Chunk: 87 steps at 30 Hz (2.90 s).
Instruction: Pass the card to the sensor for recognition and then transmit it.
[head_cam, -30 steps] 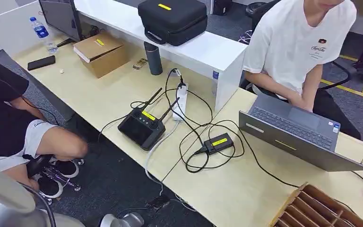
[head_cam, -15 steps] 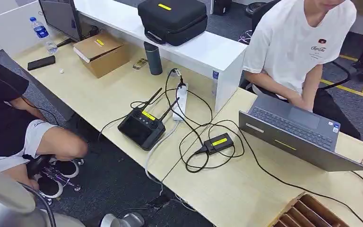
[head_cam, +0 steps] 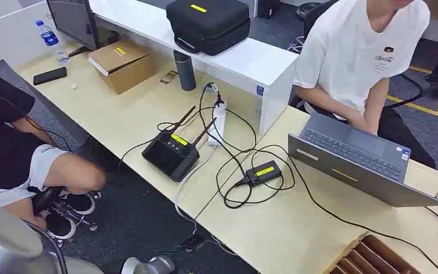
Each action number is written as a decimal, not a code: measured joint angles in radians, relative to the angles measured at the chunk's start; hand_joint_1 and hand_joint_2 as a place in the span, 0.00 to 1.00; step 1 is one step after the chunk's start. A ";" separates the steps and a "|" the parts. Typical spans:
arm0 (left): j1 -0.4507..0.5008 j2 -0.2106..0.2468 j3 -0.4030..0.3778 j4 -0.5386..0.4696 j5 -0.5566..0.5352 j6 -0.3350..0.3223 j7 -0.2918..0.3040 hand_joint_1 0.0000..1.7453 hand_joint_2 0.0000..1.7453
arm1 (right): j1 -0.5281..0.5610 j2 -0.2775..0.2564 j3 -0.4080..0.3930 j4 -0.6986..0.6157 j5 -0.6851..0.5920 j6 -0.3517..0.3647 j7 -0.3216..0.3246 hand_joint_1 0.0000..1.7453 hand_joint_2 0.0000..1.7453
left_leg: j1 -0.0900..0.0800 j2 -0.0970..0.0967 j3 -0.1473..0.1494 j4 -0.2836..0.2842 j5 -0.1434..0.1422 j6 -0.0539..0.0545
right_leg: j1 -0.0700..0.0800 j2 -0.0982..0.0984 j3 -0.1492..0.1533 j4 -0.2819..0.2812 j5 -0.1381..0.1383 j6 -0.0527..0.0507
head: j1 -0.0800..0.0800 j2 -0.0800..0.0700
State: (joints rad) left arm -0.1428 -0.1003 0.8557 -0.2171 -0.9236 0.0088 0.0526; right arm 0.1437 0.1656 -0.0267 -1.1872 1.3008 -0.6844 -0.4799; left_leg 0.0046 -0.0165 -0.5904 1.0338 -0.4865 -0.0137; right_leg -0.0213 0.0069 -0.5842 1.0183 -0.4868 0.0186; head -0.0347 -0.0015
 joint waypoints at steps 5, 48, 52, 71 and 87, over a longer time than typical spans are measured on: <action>-0.001 0.000 0.000 0.000 -0.008 -0.006 0.008 0.00 1.00 | -0.018 0.015 -0.009 -0.017 -0.036 0.000 -0.042 1.00 1.00 | 0.000 0.000 0.000 0.000 0.000 0.000 | 0.000 0.000 0.000 0.000 0.000 0.000 | 0.000 0.000; -0.073 -0.018 -0.092 0.000 -0.150 -0.081 0.050 0.00 1.00 | -1.017 -0.150 0.467 0.352 -0.044 0.128 0.487 1.00 1.00 | 0.000 0.002 0.000 0.001 0.007 -0.002 | 0.000 0.004 -0.001 0.002 0.007 -0.002 | 0.000 0.000; -0.081 -0.024 -0.102 0.000 -0.166 -0.083 0.056 0.00 1.00 | -1.114 -0.125 0.516 0.456 -0.002 0.160 0.531 1.00 1.00 | 0.000 0.002 0.000 0.001 0.007 -0.002 | 0.000 0.004 -0.002 0.002 0.007 -0.002 | 0.000 0.000; -0.101 -0.040 -0.143 0.000 -0.209 -0.099 0.069 0.00 1.00 | -1.274 -0.024 0.619 0.696 0.061 0.244 0.602 0.00 1.00 | 0.001 0.002 0.000 0.000 0.006 -0.003 | 0.001 0.003 -0.002 0.002 0.007 -0.002 | 0.000 0.000; -0.078 -0.023 -0.135 0.000 -0.162 -0.089 0.068 0.00 1.00 | -1.326 -0.218 0.634 0.797 0.142 0.407 0.772 0.00 1.00 | 0.000 -0.001 -0.001 0.002 0.006 -0.002 | 0.000 0.001 -0.002 0.000 0.007 -0.002 | 0.000 0.000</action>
State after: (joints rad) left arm -0.2206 -0.1232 0.7206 -0.2171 -1.0860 -0.0805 0.1209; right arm -1.1822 -0.0524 0.6069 -0.3902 1.4424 -0.2773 0.2923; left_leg 0.0047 -0.0176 -0.5919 1.0361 -0.4801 -0.0160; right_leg -0.0209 0.0076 -0.5860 1.0182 -0.4796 0.0163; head -0.0351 -0.0015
